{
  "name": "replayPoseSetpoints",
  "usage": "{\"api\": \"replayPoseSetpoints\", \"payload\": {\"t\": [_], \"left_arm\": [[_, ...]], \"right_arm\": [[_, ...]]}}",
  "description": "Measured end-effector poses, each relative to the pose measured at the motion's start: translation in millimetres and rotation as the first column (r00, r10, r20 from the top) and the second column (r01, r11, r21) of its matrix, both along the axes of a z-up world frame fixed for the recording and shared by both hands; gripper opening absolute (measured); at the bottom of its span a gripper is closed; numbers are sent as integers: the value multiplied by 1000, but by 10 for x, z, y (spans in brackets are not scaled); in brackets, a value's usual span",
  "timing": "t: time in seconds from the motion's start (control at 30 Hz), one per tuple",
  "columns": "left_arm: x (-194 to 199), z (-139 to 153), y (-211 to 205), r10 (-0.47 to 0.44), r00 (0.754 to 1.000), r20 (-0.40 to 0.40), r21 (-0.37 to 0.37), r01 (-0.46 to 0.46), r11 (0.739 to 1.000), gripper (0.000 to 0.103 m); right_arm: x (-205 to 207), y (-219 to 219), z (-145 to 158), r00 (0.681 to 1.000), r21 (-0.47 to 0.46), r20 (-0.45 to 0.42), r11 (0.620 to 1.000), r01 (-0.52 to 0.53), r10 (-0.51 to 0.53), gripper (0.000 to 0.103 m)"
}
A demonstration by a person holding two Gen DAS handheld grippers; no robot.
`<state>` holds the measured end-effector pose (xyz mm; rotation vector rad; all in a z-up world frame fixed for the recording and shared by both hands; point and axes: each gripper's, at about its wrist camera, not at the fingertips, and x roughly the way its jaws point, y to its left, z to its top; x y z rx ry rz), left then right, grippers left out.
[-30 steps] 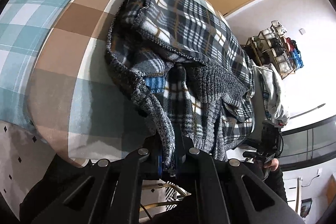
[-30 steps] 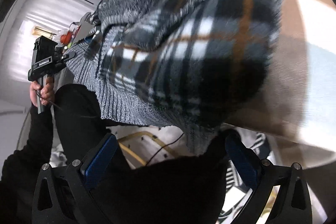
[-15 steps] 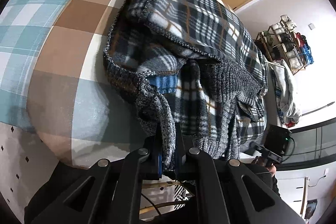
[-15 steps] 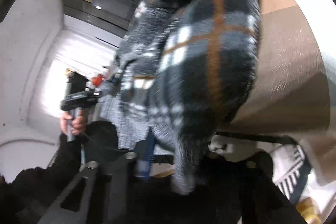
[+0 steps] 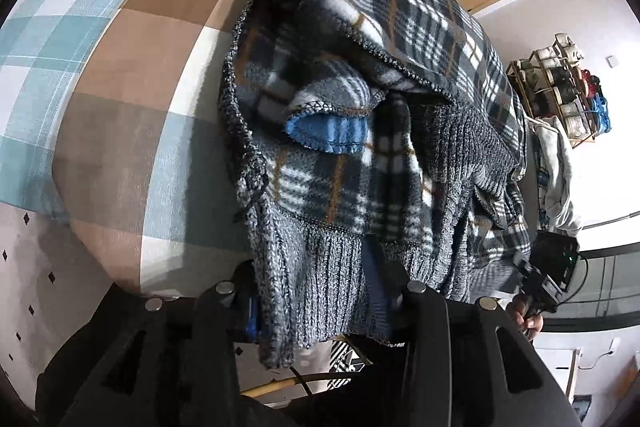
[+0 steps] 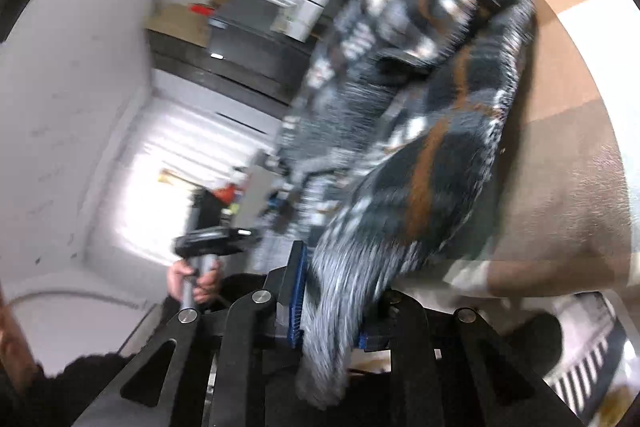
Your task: Fold large clothes
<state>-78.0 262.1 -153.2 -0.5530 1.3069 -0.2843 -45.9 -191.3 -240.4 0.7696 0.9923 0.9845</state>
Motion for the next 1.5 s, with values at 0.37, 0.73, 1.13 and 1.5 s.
{"api": "replayPoseSetpoints", "payload": {"t": [0.37,0.73,1.13,1.5], "left_arm": [[44,-12,-29,-33,999,26,-85,35,996,16],[-20,-1,31,-16,1000,11,-96,17,995,1],[-249,63,-84,-48,997,62,-182,59,982,1],[-200,67,84,17,999,44,-341,-1,940,1]], "right_arm": [[179,72,41,1000,12,19,1000,14,-14,20],[103,-187,170,984,80,-59,982,174,-169,8],[1,-582,281,957,124,-97,951,282,-272,7],[58,-666,318,953,102,-134,953,286,-272,7]]}}
